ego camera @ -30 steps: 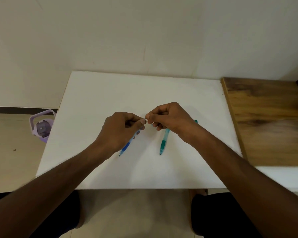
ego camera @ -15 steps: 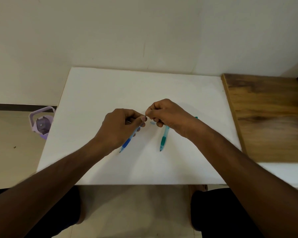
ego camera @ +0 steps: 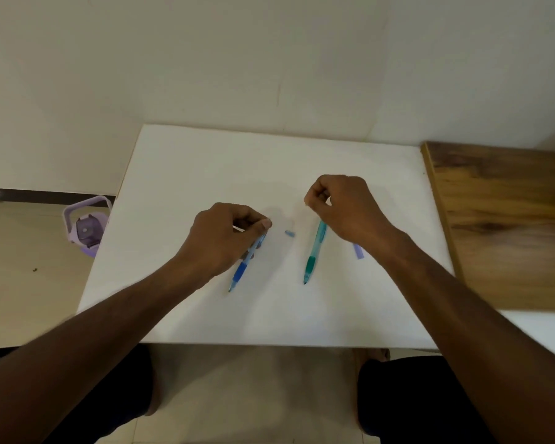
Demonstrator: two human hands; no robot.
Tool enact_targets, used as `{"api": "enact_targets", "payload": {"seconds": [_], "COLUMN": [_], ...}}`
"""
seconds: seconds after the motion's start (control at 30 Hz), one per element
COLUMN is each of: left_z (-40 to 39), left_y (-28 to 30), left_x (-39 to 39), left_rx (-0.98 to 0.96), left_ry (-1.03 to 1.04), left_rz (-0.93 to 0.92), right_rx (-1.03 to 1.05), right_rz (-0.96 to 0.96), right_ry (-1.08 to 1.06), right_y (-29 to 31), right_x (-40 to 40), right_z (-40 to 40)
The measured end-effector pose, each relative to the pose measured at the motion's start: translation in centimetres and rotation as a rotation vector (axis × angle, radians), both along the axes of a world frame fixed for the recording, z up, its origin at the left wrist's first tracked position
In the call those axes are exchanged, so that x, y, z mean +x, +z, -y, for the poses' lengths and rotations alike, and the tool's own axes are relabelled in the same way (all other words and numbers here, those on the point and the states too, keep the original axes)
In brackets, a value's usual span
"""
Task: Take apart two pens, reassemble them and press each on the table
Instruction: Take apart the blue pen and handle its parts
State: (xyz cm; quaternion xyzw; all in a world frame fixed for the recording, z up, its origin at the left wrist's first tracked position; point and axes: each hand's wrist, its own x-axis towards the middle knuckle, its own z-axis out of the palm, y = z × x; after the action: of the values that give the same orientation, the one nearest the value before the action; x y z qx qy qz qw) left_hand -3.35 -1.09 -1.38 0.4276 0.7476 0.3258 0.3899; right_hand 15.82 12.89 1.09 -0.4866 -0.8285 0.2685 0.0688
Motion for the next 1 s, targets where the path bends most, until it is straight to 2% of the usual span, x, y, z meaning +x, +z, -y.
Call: {"api": "enact_targets", "payload": {"seconds": [0.17,0.43,0.5,0.63,0.8,1.0], "left_z": [-0.2,-0.1,-0.1,-0.3,-0.7,-0.7], "left_y": [-0.5,-1.3,-1.4,-1.4,-1.3,-1.1], "left_x": [0.2,0.0,-0.1,0.0,0.4,0.1], "left_rx": [-0.025,-0.030,-0.015,0.029,0.055,0.053], "left_ry": [0.028,0.005,0.002,-0.023,-0.059,-0.080], "left_rz": [0.000,-0.102,-0.111,-0.155,-0.279,-0.319], "right_rx": [0.005,0.140,0.158,0.050,0.035,-0.004], "right_rz": [0.140,-0.011,0.103,0.363,0.414,0.347], "right_ry": [0.078,-0.094,-0.101,-0.107,-0.140,-0.154], "right_y": [-1.6,0.1,0.5,0.2,-0.7,-1.0], "right_x": [-0.7,0.8,2.3,4.4,4.5,4.2], "right_z": [1.0,-0.6,-1.3,-1.4,-1.1,-1.1]}}
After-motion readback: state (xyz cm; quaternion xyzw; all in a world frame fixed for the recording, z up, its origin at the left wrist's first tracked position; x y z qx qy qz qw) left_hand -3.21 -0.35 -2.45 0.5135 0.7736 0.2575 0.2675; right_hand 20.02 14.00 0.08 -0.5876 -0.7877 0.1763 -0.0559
